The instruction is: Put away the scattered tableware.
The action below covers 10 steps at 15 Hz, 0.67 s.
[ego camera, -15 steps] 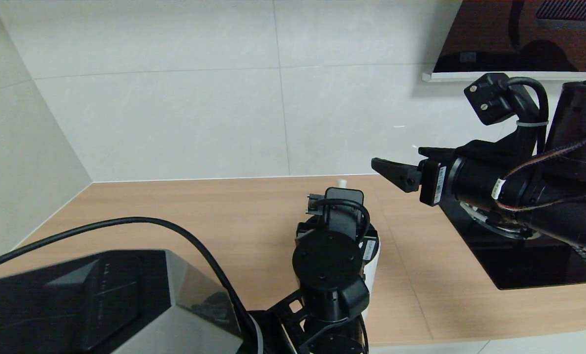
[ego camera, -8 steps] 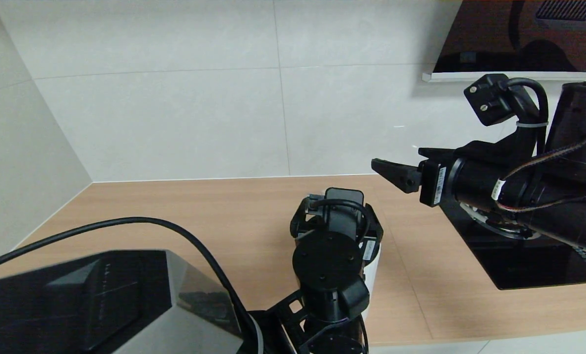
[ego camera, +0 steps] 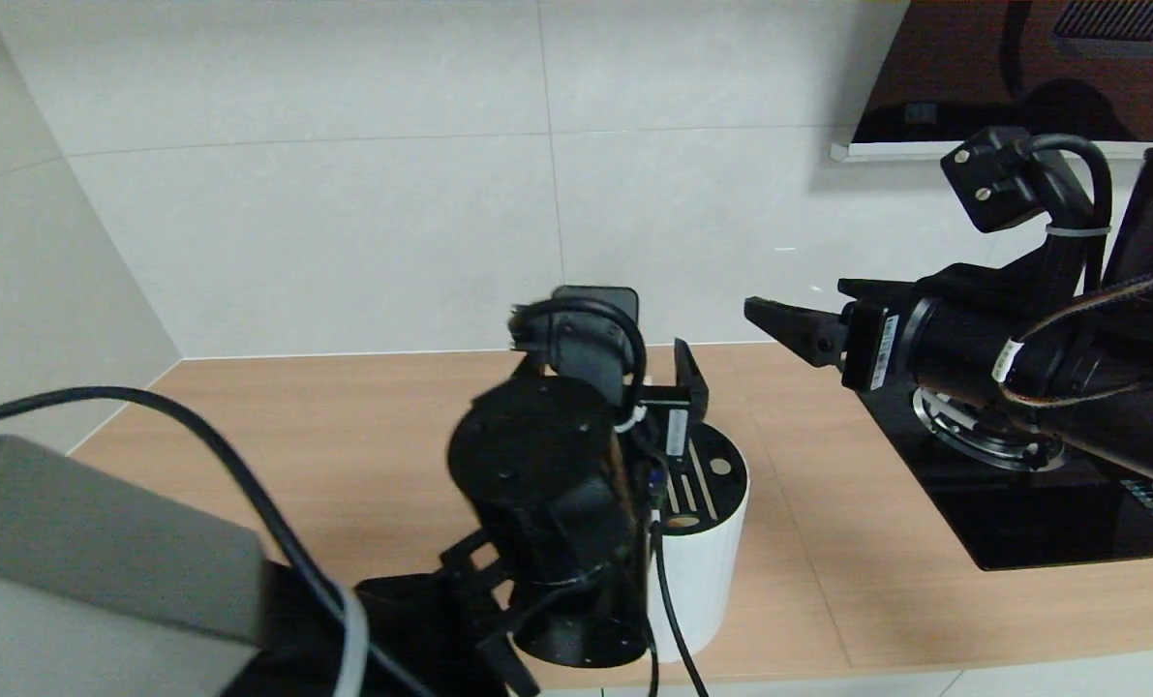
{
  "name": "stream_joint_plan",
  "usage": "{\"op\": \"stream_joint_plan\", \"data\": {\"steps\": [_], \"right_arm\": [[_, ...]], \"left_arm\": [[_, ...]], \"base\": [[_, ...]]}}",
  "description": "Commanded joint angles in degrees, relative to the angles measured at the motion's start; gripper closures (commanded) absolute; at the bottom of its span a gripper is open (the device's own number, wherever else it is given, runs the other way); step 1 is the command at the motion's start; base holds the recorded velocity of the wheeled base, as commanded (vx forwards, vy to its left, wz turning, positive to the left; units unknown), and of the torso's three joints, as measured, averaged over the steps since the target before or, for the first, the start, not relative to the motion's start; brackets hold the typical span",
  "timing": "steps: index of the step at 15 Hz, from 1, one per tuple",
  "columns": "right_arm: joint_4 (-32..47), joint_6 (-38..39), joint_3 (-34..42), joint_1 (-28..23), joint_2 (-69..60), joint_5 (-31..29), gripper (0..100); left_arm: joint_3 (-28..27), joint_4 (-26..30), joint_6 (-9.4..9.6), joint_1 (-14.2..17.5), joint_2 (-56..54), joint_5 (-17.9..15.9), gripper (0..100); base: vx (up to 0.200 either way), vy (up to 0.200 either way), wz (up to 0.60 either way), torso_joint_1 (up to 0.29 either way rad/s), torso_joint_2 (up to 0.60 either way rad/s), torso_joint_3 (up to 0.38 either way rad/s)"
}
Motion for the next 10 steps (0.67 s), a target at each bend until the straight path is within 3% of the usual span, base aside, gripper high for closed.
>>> {"op": "stream_joint_plan", "data": {"steps": [1,5,6,8,10], "right_arm": [[-0.1,0.0,1.2,-2.0,-3.7,0.1,0],[0.4,0.0,7.1,-4.7,-12.4,0.2,0],[0.3,0.0,11.5,-5.8,-18.1,0.0,0],[0.4,0.0,16.4,-8.1,-24.9,-0.1,0],[0.5,0.0,22.2,-14.1,-34.9,0.0,0]], "left_arm": [[5.1,7.1,-0.27,3.7,-20.3,-0.7,0],[13.3,15.3,-0.36,9.4,-35.8,-1.1,0],[16.7,20.0,-0.36,13.6,-43.4,-1.2,0],[20.9,24.6,-0.36,18.8,-51.5,-1.3,0],[27.8,30.7,-0.27,25.4,-64.4,-2.3,0]], "base": [[0.000,0.000,0.00,0.000,0.00,0.000],[0.000,0.000,0.00,0.000,0.00,0.000],[0.000,0.000,0.00,0.000,0.00,0.000],[0.000,0.000,0.00,0.000,0.00,0.000],[0.000,0.000,0.00,0.000,0.00,0.000]]}}
